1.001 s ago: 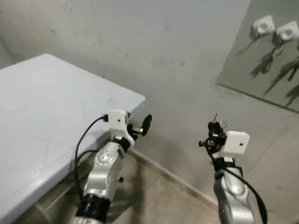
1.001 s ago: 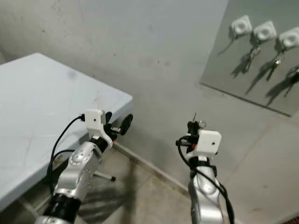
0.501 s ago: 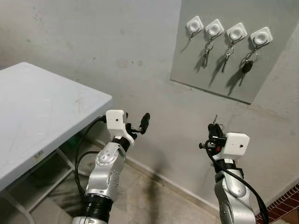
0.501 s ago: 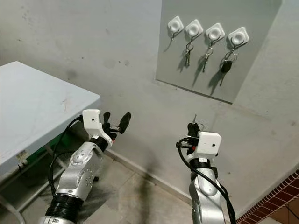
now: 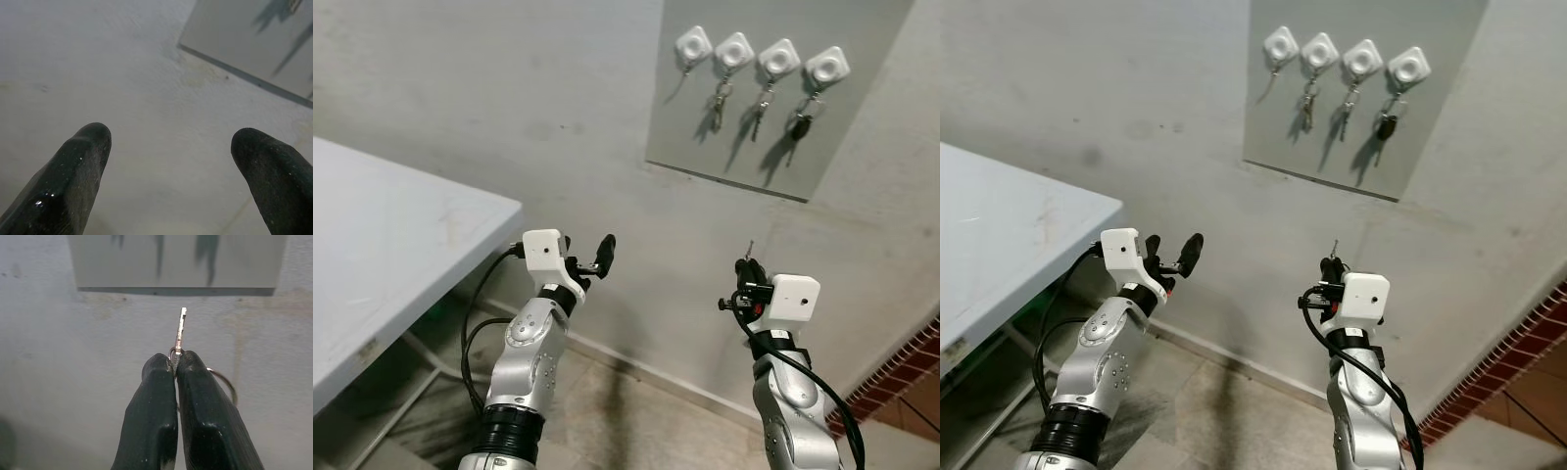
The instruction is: Hang keys on a hook
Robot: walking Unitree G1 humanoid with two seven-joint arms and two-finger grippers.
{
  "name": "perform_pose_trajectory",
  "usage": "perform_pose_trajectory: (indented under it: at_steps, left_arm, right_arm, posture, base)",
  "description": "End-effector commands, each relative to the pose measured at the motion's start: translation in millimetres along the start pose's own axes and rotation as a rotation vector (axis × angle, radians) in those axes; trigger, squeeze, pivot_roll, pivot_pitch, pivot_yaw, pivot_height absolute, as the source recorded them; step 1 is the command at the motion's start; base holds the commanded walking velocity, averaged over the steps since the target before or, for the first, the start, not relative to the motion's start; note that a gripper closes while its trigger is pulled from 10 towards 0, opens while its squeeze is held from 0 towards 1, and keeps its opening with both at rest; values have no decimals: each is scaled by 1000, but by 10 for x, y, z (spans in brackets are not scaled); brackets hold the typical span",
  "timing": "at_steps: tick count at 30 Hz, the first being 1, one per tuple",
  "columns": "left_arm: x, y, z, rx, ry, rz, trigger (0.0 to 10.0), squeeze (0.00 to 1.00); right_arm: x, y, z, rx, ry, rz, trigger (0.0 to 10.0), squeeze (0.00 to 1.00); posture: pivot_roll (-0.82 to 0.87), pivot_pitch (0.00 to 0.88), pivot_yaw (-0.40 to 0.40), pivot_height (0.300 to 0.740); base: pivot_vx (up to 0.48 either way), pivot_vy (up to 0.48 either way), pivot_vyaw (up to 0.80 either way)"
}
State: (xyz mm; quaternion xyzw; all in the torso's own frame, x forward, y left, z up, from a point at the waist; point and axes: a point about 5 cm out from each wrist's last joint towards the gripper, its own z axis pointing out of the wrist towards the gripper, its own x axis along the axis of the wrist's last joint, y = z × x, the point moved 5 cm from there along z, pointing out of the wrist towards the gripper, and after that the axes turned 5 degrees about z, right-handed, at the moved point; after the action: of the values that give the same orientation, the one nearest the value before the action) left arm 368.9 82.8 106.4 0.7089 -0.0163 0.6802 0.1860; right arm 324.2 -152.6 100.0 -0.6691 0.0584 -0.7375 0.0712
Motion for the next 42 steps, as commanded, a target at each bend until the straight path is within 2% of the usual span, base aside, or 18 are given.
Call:
perform_pose_trajectory:
  at_steps: [1, 8, 12, 31, 33, 42]
  left_arm:
    - [11, 11, 37, 1, -14, 16, 10000, 0]
    - [-4, 8, 42, -2, -24, 8, 10000, 0]
    - [-22, 5, 39, -2, -33, 9, 10000, 0]
    - [-60, -6, 21, 9, -65, 2, 10000, 0]
    - [-53, -6, 19, 10, -62, 10, 10000, 0]
    - [-51, -9, 27, 13, -63, 5, 10000, 0]
  right_arm:
    - [20, 3, 46, -2, 0, -2, 10000, 0]
    - [11, -16, 58, 2, -4, 0, 10000, 0]
    - [6, -30, 54, 5, -5, 3, 10000, 0]
    - [-36, -41, 10, -3, -18, 1, 10000, 0]
    - [1, -17, 3, -19, 12, 7, 10000, 0]
    - [-2, -26, 13, -6, 5, -10, 10000, 0]
  posture:
    - [-38, 0, -20, 740]
    - [-35, 0, -19, 740]
    - [-35, 0, -17, 740]
    - [-34, 0, -12, 740]
    - [-33, 0, -12, 740]
    - [-33, 0, -15, 740]
  base:
    - [0, 0, -738]
    - [0, 0, -738]
    - [0, 448, -738]
    - [0, 0, -730]
    - [0, 0, -228]
    - [0, 0, 0]
